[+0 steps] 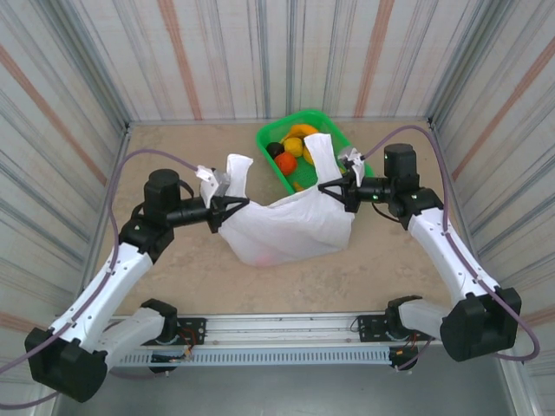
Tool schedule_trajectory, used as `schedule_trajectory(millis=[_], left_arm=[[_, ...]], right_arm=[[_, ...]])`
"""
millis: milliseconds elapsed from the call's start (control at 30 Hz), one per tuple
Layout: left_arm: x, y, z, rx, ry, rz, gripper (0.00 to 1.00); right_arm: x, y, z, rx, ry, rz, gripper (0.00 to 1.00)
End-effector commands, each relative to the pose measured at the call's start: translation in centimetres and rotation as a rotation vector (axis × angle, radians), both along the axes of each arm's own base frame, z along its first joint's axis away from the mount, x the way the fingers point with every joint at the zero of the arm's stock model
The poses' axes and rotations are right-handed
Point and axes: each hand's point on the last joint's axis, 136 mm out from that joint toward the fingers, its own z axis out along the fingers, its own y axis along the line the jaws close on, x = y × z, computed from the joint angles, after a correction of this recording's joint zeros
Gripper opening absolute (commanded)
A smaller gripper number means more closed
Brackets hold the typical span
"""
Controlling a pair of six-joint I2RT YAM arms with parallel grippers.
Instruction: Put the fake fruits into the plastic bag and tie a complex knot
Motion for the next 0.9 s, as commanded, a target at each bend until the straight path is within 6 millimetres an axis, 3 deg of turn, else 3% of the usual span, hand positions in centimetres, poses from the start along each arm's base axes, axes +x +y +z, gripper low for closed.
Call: schedule_trajectory(millis=[0,400,567,867], left_arm=[[-2.0,-0.8,0.2,0.070,-0.042,-0.130,0.00],[-2.7,-4.9,-3.3,0.318,-0.011,-0.292,0.00],[-2.4,-6.8,-4.1,0.382,-0.004,-0.347,0.00],[-1.2,-8.3,-4.4,0.406,0.043,-0.380,0.00]], right_arm=[[-0.6,0.9,-1.3,-0.074,0.029,0.040,0.00],[-1.3,2.5,-2.5,-0.127,0.045,0.110,0.00],[-1.7,3.2,-2.9,-0.141,0.046,0.152,0.00],[-2.6,4.2,-1.9,-0.086,0.017,0.222,0.00]])
